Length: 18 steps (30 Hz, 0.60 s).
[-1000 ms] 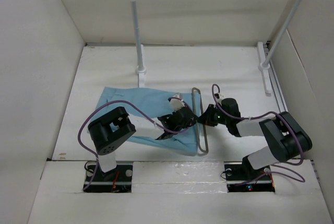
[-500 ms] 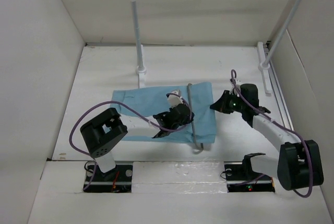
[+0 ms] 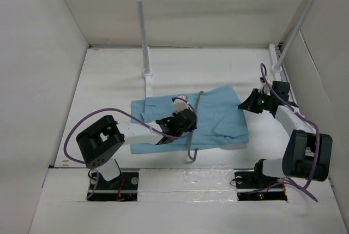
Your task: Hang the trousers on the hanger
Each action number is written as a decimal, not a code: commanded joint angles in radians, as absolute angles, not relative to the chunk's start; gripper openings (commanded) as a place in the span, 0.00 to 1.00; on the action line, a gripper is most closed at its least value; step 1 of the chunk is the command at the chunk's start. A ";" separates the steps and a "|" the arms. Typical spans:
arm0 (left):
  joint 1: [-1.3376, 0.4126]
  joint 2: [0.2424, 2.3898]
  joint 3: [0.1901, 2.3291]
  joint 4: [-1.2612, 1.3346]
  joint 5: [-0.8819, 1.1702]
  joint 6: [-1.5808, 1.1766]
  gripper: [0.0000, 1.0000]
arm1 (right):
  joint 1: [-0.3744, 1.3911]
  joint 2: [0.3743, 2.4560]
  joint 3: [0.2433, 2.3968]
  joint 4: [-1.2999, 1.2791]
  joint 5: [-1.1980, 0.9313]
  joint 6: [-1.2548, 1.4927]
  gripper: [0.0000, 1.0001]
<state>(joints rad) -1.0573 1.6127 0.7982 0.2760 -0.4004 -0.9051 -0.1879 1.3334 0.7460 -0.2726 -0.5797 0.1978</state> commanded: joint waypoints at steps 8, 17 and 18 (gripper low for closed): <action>-0.985 1.562 0.853 0.020 -0.589 -0.992 0.00 | -0.310 1.275 0.764 -0.281 -0.627 0.097 0.00; -0.995 1.589 0.896 0.135 -0.546 -0.908 0.00 | -0.307 1.236 0.649 -0.253 -0.663 0.098 0.00; -0.996 1.591 0.885 0.170 -0.517 -0.875 0.00 | -0.298 1.276 0.672 -0.252 -0.670 0.089 0.00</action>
